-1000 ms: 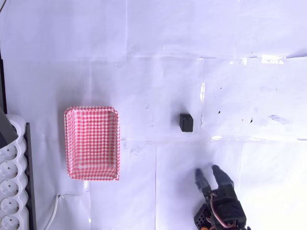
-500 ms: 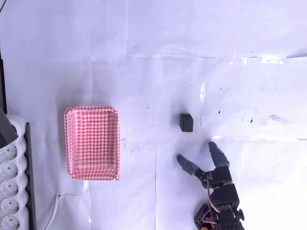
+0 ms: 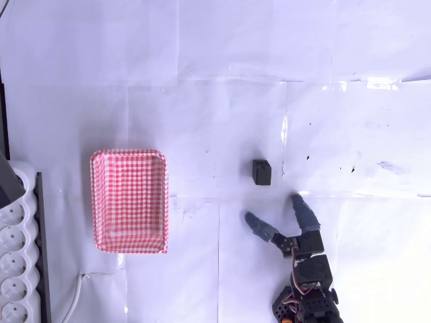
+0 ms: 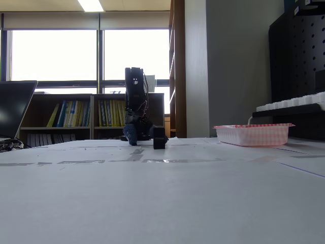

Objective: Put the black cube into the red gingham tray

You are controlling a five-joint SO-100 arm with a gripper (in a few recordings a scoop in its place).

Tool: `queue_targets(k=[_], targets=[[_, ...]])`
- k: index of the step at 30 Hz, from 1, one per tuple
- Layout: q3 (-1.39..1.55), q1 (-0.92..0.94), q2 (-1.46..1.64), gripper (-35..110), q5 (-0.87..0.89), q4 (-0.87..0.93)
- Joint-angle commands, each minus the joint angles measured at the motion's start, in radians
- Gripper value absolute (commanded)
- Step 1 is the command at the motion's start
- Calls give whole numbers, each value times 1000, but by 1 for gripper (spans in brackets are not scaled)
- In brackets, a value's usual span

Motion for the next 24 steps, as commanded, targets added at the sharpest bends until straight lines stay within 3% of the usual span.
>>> queue_targets(k=[1,24], targets=[[55,-26,58,55,-12,-60],[347,-58,446,55,40,-301]])
